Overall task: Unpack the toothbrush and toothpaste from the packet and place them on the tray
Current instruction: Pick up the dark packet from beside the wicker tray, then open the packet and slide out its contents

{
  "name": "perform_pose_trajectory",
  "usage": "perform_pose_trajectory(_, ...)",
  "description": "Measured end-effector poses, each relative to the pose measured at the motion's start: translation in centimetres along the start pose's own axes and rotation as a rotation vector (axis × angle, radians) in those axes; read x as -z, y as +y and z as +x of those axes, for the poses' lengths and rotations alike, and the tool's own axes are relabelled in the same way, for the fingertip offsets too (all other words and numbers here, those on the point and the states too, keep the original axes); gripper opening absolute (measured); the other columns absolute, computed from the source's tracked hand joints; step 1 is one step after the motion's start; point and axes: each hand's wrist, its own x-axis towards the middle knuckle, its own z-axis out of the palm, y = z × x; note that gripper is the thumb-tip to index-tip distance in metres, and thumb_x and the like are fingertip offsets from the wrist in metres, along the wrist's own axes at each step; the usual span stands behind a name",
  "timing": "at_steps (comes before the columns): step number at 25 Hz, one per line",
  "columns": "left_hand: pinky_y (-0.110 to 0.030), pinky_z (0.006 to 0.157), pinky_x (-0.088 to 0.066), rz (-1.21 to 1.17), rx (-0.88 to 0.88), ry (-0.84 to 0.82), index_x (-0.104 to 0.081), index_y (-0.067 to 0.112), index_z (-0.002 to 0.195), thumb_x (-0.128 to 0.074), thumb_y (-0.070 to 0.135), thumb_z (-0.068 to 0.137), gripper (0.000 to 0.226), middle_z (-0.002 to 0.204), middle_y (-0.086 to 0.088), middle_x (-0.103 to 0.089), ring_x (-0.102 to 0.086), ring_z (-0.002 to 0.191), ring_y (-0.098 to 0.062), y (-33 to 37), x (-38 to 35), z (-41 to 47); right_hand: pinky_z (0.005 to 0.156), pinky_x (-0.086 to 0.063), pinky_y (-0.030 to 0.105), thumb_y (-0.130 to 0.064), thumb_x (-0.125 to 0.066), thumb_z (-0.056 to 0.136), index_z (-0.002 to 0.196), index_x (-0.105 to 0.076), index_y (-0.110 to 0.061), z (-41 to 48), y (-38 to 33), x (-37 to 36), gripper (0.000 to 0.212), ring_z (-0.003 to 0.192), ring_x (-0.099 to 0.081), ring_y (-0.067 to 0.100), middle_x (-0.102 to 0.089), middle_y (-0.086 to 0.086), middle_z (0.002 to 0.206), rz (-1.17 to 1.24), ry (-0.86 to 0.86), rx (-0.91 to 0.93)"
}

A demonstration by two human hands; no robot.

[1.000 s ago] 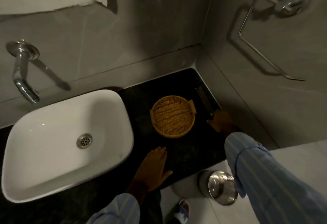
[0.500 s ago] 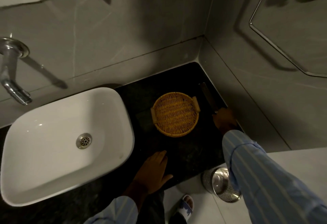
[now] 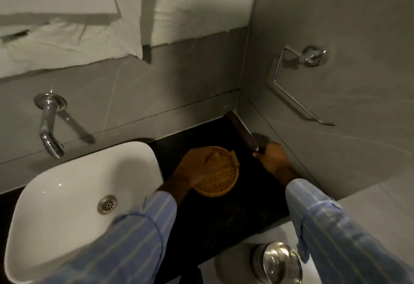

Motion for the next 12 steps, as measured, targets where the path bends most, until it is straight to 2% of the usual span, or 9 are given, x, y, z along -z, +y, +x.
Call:
perform_pose_trajectory(2, -0.027, 0.085, -0.055, -0.206, 0.060, 0.211, -0.067, 0.023, 0.109, -0.055, 0.034, 0.098, 0.021, 0.098, 0.001, -0.070, -0.067, 0.089, -0.014, 3.3, 3.7, 2.4, 0.081, -0.049, 0.031, -0.025, -0.076, 0.080, 0.105, -0.073, -0.005, -1.3, -1.5, 1.8, 0.032, 0.101, -0.068, 0.034, -0.073, 0.017, 0.105, 0.017, 0.080, 0.126)
perform_pose_trajectory(3, -0.018, 0.080, -0.056, -0.316, 0.092, 0.273, -0.066, 0.023, 0.108, -0.059, 0.034, 0.096, 0.018, 0.097, 0.001, -0.069, -0.067, 0.087, -0.014, 4.6, 5.3, 3.4, 0.085, -0.049, 0.032, -0.026, -0.078, 0.077, 0.105, -0.074, -0.007, -1.9, -2.1, 2.6, 0.034, 0.103, -0.068, 0.034, -0.073, 0.017, 0.107, 0.008, 0.119, 0.189)
perform_pose_trajectory(4, -0.008, 0.069, -0.054, -0.427, 0.133, 0.268, -0.064, 0.018, 0.111, -0.060, 0.031, 0.096, 0.020, 0.098, 0.000, -0.068, -0.066, 0.084, -0.013, 6.1, 7.0, 4.2, 0.089, -0.049, 0.033, -0.028, -0.078, 0.076, 0.107, -0.073, -0.008, -2.4, -2.6, 3.6, 0.038, 0.106, -0.066, 0.035, -0.072, 0.018, 0.110, -0.011, 0.154, 0.244)
perform_pose_trajectory(5, -0.005, 0.060, -0.052, -0.551, 0.152, 0.227, -0.060, 0.009, 0.120, -0.060, 0.025, 0.097, 0.029, 0.104, -0.006, -0.065, -0.064, 0.084, -0.015, 7.3, 8.4, 4.8, 0.092, -0.048, 0.034, -0.028, -0.078, 0.076, 0.111, -0.072, -0.007, -2.9, -3.2, 4.6, 0.041, 0.109, -0.064, 0.036, -0.070, 0.019, 0.113, -0.030, 0.182, 0.288)
perform_pose_trajectory(7, -0.009, 0.054, -0.053, -0.651, 0.120, 0.146, -0.053, -0.006, 0.129, -0.055, 0.013, 0.099, 0.036, 0.106, -0.017, -0.060, -0.064, 0.077, -0.014, 9.1, 10.8, 5.2, 0.087, -0.047, 0.033, -0.029, -0.076, 0.076, 0.110, -0.072, -0.007, -4.1, -4.3, 6.6, 0.040, 0.109, -0.063, 0.036, -0.070, 0.019, 0.112, -0.037, 0.215, 0.336)
perform_pose_trajectory(9, -0.010, 0.051, -0.053, -0.661, 0.055, 0.092, -0.058, -0.005, 0.115, -0.051, 0.005, 0.100, 0.020, 0.090, -0.015, -0.060, -0.065, 0.060, -0.004, 10.9, 12.6, 4.6, 0.075, -0.043, 0.030, -0.031, -0.075, 0.075, 0.099, -0.073, -0.008, -4.8, -4.9, 8.2, 0.033, 0.102, -0.066, 0.035, -0.071, 0.017, 0.103, -0.044, 0.246, 0.370)
perform_pose_trajectory(10, -0.014, 0.053, -0.056, -0.702, 0.050, 0.055, -0.060, -0.003, 0.110, -0.049, 0.004, 0.100, 0.016, 0.086, -0.014, -0.059, -0.066, 0.057, -0.004, 11.7, 13.4, 4.3, 0.072, -0.041, 0.028, -0.031, -0.074, 0.075, 0.096, -0.073, -0.009, -5.0, -5.1, 9.0, 0.031, 0.098, -0.067, 0.035, -0.072, 0.017, 0.100, -0.040, 0.251, 0.385)
perform_pose_trajectory(12, -0.028, 0.063, -0.063, -0.790, 0.061, 0.008, -0.063, -0.003, 0.106, -0.049, 0.002, 0.100, 0.016, 0.092, -0.020, -0.061, -0.069, 0.070, -0.020, 12.7, 14.8, 3.6, 0.069, -0.039, 0.028, -0.030, -0.073, 0.076, 0.094, -0.073, -0.010, -5.5, -5.4, 10.2, 0.028, 0.093, -0.068, 0.034, -0.072, 0.016, 0.096, -0.022, 0.249, 0.393)
